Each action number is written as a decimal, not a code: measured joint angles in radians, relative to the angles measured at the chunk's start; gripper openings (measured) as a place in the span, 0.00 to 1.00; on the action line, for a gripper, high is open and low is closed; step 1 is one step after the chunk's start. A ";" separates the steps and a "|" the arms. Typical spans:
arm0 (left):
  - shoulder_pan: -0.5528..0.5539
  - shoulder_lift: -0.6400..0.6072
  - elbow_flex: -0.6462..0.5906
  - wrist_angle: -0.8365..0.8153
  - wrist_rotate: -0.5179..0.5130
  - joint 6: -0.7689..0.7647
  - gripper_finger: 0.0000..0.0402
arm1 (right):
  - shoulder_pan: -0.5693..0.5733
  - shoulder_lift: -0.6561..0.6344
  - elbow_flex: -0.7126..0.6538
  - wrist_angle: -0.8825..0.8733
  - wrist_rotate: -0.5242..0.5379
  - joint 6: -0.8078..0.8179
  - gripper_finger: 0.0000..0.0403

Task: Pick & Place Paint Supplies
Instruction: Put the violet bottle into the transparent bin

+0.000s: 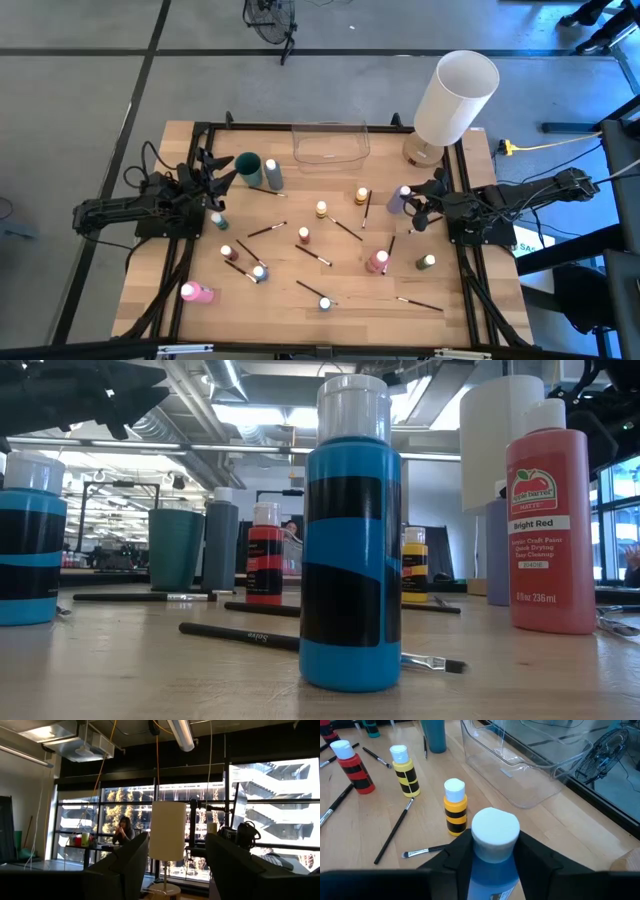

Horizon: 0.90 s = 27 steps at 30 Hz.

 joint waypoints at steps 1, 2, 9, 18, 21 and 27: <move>0.000 0.000 0.000 -0.002 0.000 0.000 0.48 | 0.000 0.000 0.000 0.000 0.000 0.000 0.33; 0.000 0.000 0.000 -0.005 0.000 0.000 0.48 | 0.000 0.000 0.000 -0.001 0.000 0.000 0.33; 0.000 0.000 0.000 -0.017 -0.006 0.000 0.48 | 0.000 0.000 0.000 -0.003 0.003 0.000 0.38; 0.000 0.000 0.000 -0.018 -0.006 0.000 0.48 | 0.000 0.000 -0.001 0.013 0.004 -0.001 0.38; 0.000 0.000 0.000 -0.019 -0.006 0.000 0.48 | 0.000 0.000 -0.001 0.016 0.008 -0.001 0.38; 0.000 0.000 0.000 -0.019 -0.005 -0.001 0.48 | 0.000 0.000 -0.001 0.020 0.011 -0.001 0.38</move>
